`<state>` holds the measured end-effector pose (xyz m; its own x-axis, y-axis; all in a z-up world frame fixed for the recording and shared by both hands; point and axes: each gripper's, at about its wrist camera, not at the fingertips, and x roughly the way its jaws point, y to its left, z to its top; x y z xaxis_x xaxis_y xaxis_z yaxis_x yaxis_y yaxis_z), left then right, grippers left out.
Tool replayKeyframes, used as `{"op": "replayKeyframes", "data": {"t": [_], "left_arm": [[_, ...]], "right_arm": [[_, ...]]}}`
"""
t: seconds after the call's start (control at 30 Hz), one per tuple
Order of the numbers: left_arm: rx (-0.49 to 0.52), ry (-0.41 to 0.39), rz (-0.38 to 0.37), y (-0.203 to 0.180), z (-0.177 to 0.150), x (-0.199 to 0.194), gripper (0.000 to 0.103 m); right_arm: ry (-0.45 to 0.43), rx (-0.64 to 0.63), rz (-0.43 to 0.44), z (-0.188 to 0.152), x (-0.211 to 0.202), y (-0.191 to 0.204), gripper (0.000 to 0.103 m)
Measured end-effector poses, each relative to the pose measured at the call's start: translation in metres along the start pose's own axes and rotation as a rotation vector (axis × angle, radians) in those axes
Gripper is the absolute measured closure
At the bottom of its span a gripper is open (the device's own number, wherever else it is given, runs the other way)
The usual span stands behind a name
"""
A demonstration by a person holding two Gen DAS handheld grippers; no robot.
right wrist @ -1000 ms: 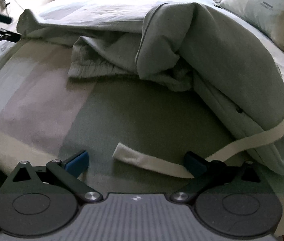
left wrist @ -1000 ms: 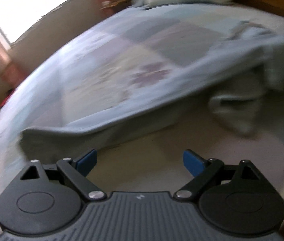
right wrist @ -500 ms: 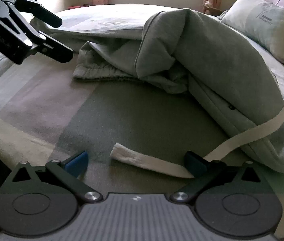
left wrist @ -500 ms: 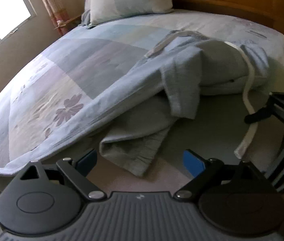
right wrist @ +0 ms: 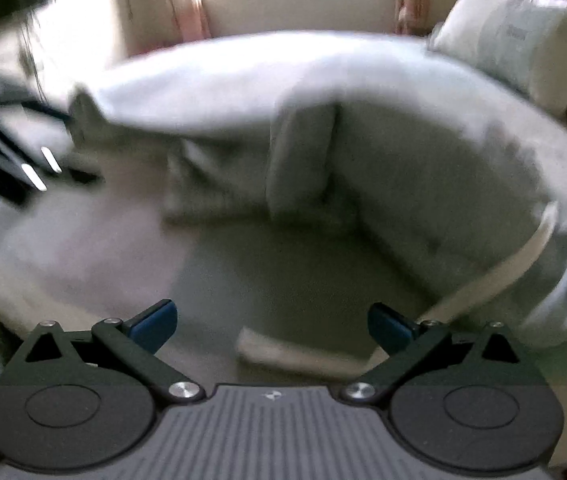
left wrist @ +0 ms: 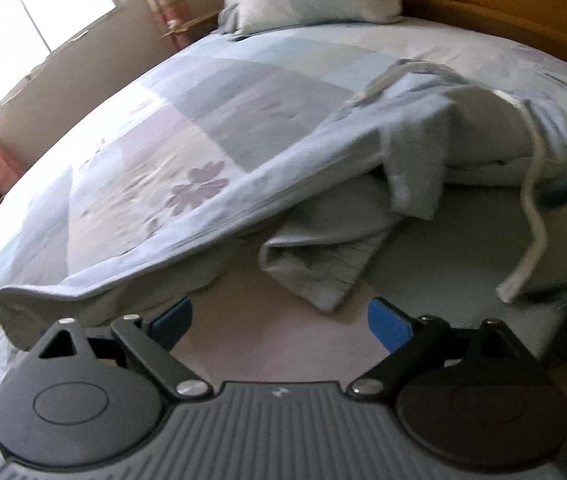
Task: Fold clothes
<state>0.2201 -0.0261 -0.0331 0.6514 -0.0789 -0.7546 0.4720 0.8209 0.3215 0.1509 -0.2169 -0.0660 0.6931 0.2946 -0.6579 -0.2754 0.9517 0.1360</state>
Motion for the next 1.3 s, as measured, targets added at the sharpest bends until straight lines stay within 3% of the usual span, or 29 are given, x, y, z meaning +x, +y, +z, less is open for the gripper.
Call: {"op": "replayKeyframes", "data": {"t": [0.13,0.27,0.43,0.6,0.7,0.77,1.03,1.17,1.3], "left_arm": [[-0.052,-0.006,-0.002,0.026,0.004,0.029,0.008],[-0.091,-0.015,-0.019,0.056,0.015,0.072,0.008],[-0.061,-0.032,0.003,0.1,0.053,0.134,0.008],[0.008,0.014,0.002,0.124,0.071,0.189,0.008],[-0.017,0.053,-0.06,0.136,0.065,0.197,0.008],[-0.088,0.096,-0.118,0.147,0.057,0.195,0.008],[-0.284,0.337,-0.307,0.162,0.014,0.187,0.008],[-0.307,0.444,-0.344,0.16,-0.005,0.175,0.008],[-0.408,0.476,-0.377,0.179,-0.017,0.149,0.008]], "right_arm": [[-0.109,-0.033,0.0,0.044,-0.035,-0.013,0.0],[-0.072,0.016,-0.057,0.096,-0.011,-0.041,0.0],[0.026,-0.076,-0.116,0.158,0.069,-0.05,0.0],[0.222,0.006,-0.079,0.2,0.158,-0.048,0.0],[0.335,0.02,-0.075,0.208,0.184,-0.042,0.0],[0.402,0.03,-0.069,0.216,0.195,-0.04,0.0],[0.612,0.113,-0.008,0.23,0.236,-0.017,0.0],[0.724,0.162,0.001,0.225,0.234,0.017,0.0],[0.748,0.178,-0.005,0.241,0.207,0.051,0.0]]}}
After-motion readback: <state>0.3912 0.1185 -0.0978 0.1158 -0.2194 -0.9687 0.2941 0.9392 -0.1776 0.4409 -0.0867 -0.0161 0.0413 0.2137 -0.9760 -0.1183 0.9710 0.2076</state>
